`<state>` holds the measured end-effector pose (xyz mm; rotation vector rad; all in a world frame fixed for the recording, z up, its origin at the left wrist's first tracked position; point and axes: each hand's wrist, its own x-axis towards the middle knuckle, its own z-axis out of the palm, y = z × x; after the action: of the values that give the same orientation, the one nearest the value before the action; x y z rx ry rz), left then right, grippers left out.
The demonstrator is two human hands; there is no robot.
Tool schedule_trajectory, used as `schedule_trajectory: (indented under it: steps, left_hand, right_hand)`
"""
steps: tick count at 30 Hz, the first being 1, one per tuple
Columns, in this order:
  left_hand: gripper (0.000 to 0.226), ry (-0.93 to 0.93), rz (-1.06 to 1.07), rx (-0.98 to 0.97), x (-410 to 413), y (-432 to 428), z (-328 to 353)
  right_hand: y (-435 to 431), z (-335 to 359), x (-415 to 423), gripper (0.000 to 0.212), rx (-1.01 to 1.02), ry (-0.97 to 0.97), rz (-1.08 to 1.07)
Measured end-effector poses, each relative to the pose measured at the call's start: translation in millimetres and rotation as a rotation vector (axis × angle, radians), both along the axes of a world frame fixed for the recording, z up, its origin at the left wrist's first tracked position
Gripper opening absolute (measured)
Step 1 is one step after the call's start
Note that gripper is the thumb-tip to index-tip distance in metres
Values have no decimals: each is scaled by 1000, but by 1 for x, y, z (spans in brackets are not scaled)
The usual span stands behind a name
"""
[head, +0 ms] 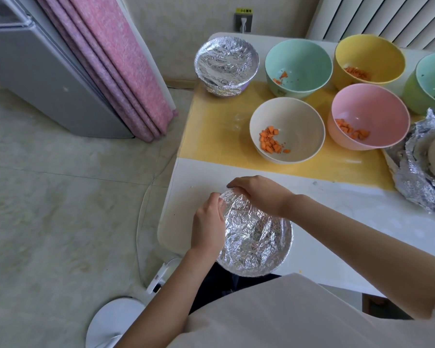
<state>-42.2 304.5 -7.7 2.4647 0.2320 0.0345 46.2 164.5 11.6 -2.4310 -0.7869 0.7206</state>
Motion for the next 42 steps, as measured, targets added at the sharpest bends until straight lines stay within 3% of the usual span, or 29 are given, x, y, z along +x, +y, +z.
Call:
schedule_trajectory:
  steps: [5,11,17,22,26,34,38,42]
  left_hand:
    - [14,4,-26,9,0,0,1]
    - [28,57,1,-90,-2,-1,3]
    - [19,162,33,-113,-11,1,4]
    - [28,130,18,-194,0,-5,12]
    - [25,84,0,-127,10,-8,10]
    - [17,76,17,-93,10,-8,11]
    - [17,64,9,-60,10,-9,11]
    - [19,46,8,-14,9,-10,9]
  right_hand:
    - [-11,-8,-6,27,9,-62,-67]
    - [-12,-2,-7,28,32,-15,-111]
    - [-27,-1,-14,29,85,-42,-201]
    - [-25,-3,-17,27,62,-92,-226]
    - [-17,-1,-14,35,-106,-119,-169]
    - [-5,2,-13,30,-134,-148,-184]
    - [-2,10,-13,36,-239,-156,-103]
    - [2,10,-14,47,-215,-179,-17]
